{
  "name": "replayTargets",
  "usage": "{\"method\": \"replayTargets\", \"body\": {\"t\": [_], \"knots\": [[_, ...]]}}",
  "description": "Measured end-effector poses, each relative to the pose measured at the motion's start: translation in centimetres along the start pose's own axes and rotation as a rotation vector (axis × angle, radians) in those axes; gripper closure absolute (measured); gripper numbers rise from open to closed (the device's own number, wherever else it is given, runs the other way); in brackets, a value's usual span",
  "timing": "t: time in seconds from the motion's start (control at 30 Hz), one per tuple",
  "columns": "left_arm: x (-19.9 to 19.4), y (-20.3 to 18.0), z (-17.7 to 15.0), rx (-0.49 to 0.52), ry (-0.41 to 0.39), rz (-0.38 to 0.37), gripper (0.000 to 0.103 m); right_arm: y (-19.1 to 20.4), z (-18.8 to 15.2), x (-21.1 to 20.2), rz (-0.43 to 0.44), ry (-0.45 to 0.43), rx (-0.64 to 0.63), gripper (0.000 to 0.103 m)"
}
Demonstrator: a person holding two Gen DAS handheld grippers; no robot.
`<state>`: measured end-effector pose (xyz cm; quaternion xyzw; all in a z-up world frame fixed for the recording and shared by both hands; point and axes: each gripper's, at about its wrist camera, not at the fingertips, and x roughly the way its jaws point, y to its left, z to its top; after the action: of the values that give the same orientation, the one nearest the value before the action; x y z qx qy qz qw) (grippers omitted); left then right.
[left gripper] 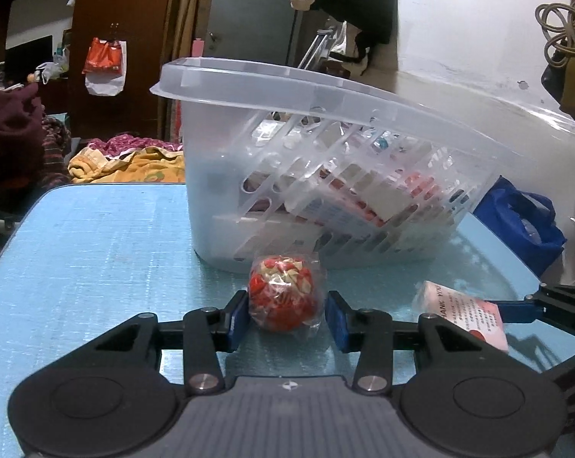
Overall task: Organize objects
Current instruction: 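Grasp a red wrapped ball with the left gripper while the right grasps a pink THANK YOU tissue pack, then lift the red ball and tissue pack over the basket and release them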
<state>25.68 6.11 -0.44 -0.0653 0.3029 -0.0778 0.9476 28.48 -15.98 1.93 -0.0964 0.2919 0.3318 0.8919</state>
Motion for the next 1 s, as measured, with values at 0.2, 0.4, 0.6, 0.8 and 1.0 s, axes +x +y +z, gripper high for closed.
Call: {"method": "replayTargets", "body": {"t": [0.2, 0.4, 0.6, 0.8, 1.0], "knots": [[-2.0, -1.0, -0.5, 0.040, -0.117, 0.015, 0.057, 0.1, -0.8, -1.3, -0.015, -0.067, -0.018, 0.037], [-7.0, -1.1, -0.5, -0.031, -0.281, -0.131, 0.057, 0.8, 0.3, -7.3, 0.002, -0.277, 0.014, 0.037], [-9.6, -1.9, 7.5, -0.053, -0.366, -0.121, 0.057, 0.2, 8.7, -9.4, -0.080, -0.433, -0.004, 0.037], [-4.2, -2.0, 12.5, -0.040, -0.252, -0.029, 0.019, -1.8, 13.9, -2.9, -0.199, -0.324, -0.029, 0.014], [-4.3, -0.8, 10.2, -0.018, -0.270, -0.001, 0.011, -3.0, 10.9, -5.8, -0.160, -0.383, 0.021, 0.000]]}}
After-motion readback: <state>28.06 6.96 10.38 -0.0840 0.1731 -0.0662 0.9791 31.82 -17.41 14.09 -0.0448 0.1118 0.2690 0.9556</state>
